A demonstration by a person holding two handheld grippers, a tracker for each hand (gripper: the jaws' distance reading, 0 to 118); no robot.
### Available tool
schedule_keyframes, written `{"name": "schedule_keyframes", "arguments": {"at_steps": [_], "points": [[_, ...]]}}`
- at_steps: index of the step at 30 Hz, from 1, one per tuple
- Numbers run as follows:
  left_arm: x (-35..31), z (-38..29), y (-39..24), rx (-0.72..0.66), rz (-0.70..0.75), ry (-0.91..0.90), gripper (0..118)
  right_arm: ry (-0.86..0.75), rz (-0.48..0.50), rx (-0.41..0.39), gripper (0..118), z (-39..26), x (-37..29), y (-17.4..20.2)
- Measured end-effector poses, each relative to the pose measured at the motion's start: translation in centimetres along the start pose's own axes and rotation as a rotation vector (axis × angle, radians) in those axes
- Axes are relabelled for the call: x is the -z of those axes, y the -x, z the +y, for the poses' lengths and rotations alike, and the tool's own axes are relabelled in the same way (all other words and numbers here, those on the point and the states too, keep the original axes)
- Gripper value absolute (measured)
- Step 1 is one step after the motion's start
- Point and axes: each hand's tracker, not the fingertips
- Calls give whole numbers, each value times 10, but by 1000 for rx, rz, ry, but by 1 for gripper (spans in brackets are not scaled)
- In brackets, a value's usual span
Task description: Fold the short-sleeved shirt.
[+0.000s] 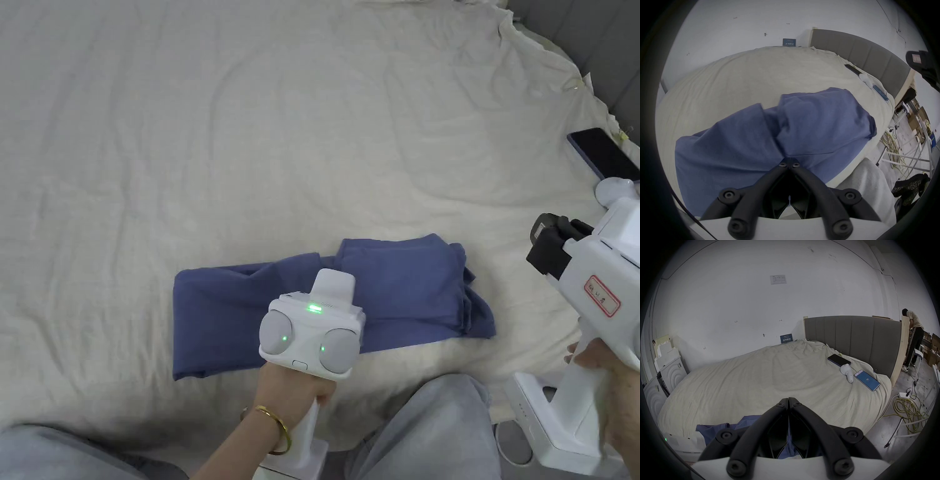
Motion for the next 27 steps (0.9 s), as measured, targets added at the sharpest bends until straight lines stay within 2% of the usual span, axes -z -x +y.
{"name": "schedule_keyframes", "arguments": {"at_steps": [2,6,12,16,17,21,22,24,27], "points": [[-7,7,1,-33,-127,24,0,-4,5,1,0,1,-1,1],[-41,34,27,-183,-237,-82,0,-15,14,-4,0,5,-3,5],[-95,70,130,-379,-312,-221,0,-31,34,-14,0,11,-7,15],[-106,68,199,-468,-346,-190,0,-26,51,2,0,11,-3,22],[-109,65,211,-496,-372,-184,9,-26,53,4,0,10,-3,24],[-110,39,253,-522,-359,-138,90,-9,74,-12,0,8,2,30],[-109,31,262,-557,-404,-120,103,-5,76,-19,0,8,2,33],[-104,13,279,-626,-488,-101,118,2,76,-28,0,8,4,36],[-97,-12,291,-660,-491,-91,118,7,78,-23,0,8,6,38]]}}
